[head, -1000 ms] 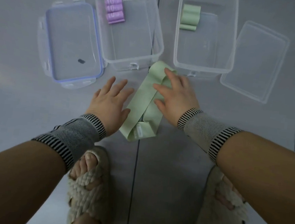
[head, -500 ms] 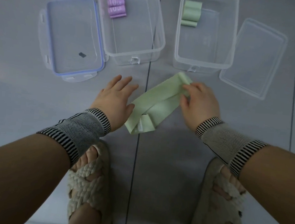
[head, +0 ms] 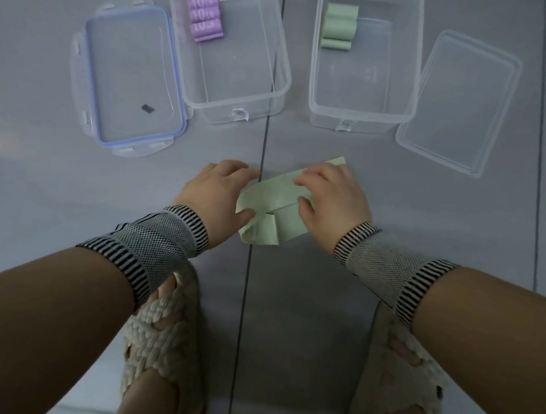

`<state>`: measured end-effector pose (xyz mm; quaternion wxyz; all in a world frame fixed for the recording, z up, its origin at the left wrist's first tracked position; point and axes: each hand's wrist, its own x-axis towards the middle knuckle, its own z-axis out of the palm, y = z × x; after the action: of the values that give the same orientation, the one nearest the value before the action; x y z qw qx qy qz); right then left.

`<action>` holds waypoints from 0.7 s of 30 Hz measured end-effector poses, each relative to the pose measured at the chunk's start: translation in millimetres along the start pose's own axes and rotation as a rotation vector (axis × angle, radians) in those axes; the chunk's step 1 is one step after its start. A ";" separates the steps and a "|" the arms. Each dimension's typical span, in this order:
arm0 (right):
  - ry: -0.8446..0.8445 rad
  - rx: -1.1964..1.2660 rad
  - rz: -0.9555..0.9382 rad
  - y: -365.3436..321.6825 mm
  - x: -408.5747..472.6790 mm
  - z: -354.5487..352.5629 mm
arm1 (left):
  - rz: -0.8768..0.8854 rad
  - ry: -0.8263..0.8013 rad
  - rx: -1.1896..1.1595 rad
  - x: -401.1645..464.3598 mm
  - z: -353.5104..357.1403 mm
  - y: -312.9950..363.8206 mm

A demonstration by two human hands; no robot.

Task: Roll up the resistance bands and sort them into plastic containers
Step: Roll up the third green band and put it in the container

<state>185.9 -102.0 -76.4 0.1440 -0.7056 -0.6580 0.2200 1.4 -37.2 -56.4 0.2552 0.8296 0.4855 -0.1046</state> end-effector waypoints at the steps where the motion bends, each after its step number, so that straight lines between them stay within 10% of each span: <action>1: -0.030 -0.006 -0.032 -3.9 2.8 2.9 | -0.007 0.002 0.001 0.0 0.2 1.2; 12: -0.243 -0.215 0.060 -0.8 17.5 9.6 | -0.199 -0.020 -0.082 0.3 6.5 -2.5; 21: -0.077 -0.061 0.097 8.8 14.7 -1.4 | -0.382 0.113 -1.018 9.8 -25.9 9.1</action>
<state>194.8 -88.0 -81.2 0.0862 -0.7318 -0.6345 0.2333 12.3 -19.9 -35.6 0.5743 0.5027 0.6299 0.1437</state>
